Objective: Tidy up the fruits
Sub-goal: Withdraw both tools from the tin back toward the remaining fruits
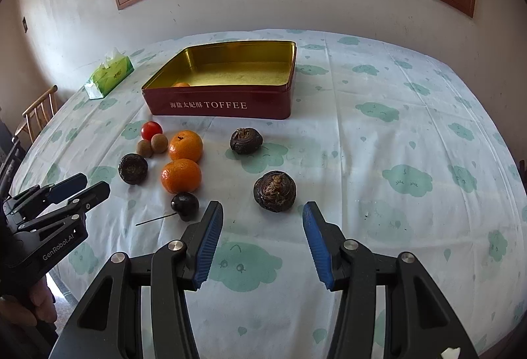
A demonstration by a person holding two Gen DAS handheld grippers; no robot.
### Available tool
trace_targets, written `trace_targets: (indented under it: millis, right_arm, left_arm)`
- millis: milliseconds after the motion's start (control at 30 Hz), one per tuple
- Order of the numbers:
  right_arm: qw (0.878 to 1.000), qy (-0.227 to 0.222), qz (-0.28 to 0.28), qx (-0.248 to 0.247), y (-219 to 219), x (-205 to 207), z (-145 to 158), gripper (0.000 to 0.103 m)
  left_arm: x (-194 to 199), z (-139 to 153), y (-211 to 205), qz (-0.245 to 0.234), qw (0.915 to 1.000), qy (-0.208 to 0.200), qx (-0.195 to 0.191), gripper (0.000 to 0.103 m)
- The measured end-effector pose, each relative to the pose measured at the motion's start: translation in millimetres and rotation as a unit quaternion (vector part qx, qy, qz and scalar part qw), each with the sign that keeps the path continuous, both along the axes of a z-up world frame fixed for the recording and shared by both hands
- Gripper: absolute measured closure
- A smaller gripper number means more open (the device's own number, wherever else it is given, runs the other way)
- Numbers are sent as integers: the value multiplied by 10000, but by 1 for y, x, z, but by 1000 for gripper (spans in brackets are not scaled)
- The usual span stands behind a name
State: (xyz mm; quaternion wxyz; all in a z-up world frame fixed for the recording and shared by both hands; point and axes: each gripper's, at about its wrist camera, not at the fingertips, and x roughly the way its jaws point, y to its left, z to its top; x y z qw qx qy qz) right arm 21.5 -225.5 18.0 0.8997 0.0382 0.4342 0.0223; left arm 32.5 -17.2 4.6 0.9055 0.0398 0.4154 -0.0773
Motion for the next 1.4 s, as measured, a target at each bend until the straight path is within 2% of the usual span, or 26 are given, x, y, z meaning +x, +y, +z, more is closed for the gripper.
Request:
trace_targets:
  millis: [333, 833, 1400]
  right_arm:
    - [9999, 92, -53, 53, -3, -2, -7, 55]
    - [9995, 294, -52, 88, -4, 1, -23, 55]
    - [9987, 493, -65, 86, -8, 22, -46, 55]
  left_arm:
    - [-1, -8, 1, 19, 9999, 110, -36, 60]
    - [2, -27, 15, 143, 9986, 432, -287, 60]
    - [12, -35, 16, 96, 9982, 427, -403, 60]
